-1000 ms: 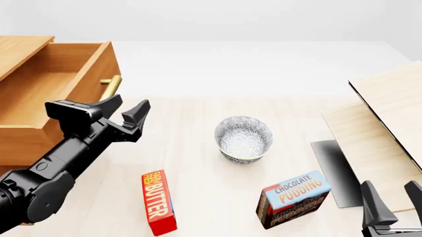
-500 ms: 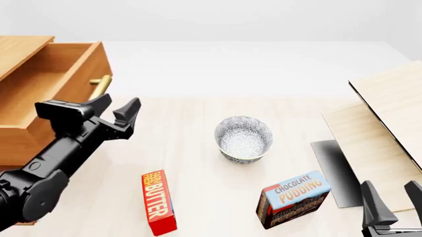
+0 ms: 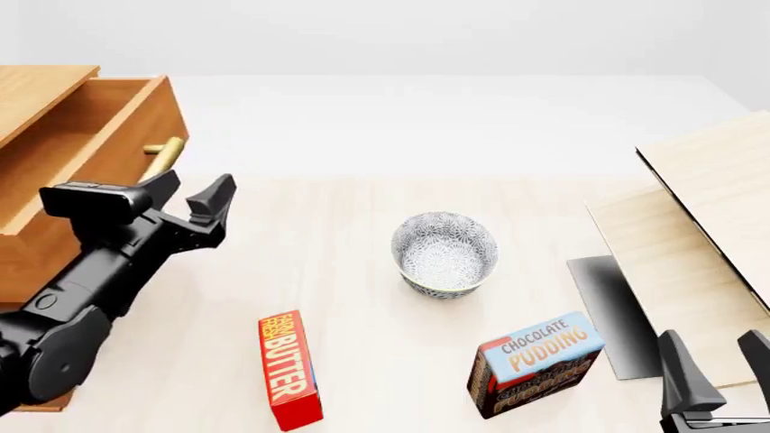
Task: Close the top drawer of the cabinet.
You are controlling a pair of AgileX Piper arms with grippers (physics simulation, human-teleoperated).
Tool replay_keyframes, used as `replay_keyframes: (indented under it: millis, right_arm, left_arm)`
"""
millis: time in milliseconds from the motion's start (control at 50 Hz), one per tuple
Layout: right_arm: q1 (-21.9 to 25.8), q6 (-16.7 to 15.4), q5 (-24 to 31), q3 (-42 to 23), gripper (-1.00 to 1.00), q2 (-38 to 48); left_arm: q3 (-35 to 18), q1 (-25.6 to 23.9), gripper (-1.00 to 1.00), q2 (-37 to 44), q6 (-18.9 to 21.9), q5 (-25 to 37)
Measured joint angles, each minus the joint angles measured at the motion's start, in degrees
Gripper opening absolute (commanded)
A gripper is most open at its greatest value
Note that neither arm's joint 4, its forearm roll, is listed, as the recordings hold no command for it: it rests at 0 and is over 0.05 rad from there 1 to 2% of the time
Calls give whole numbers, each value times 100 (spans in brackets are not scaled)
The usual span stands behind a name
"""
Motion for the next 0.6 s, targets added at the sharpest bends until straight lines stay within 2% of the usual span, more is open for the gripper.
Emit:
replay_keyframes:
  millis: [600]
  right_arm:
    - [0, 0, 0, 0, 100, 0]
  left_arm:
    - [19, 320, 100, -116, 16, 95]
